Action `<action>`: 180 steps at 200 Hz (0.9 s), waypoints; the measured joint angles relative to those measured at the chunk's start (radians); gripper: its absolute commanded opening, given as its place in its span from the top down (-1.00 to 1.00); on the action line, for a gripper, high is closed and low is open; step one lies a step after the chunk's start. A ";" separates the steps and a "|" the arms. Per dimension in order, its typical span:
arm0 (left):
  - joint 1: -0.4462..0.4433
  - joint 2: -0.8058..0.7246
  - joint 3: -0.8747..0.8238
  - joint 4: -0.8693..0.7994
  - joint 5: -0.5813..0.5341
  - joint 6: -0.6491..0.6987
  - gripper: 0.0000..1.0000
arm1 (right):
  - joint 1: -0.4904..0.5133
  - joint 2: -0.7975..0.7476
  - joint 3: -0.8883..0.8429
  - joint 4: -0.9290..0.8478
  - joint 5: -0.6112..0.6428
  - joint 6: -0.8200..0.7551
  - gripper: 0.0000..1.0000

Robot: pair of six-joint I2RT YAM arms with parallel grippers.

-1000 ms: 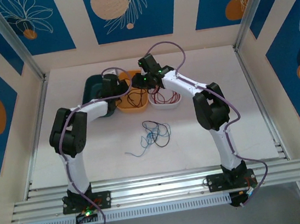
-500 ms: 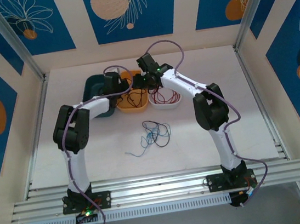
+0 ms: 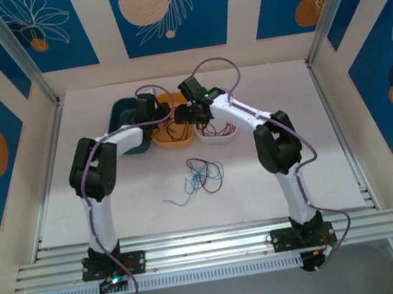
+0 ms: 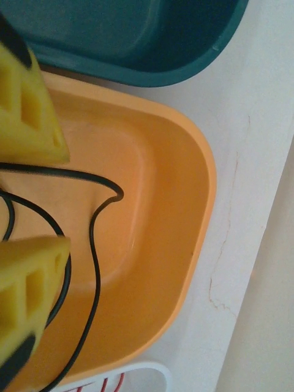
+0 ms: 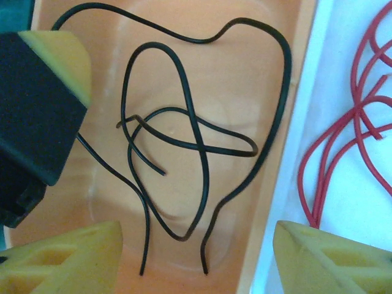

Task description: Untangle the cables

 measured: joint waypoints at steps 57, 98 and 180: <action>0.000 -0.057 -0.029 0.000 0.002 -0.013 -0.40 | -0.002 -0.063 -0.023 -0.010 0.031 0.008 -0.20; 0.000 -0.114 -0.032 -0.001 0.006 -0.013 -0.51 | -0.002 -0.103 -0.042 -0.006 0.043 0.008 -0.19; -0.007 -0.291 -0.096 -0.131 -0.011 0.039 -0.95 | -0.002 -0.310 -0.226 0.005 0.072 0.011 -0.41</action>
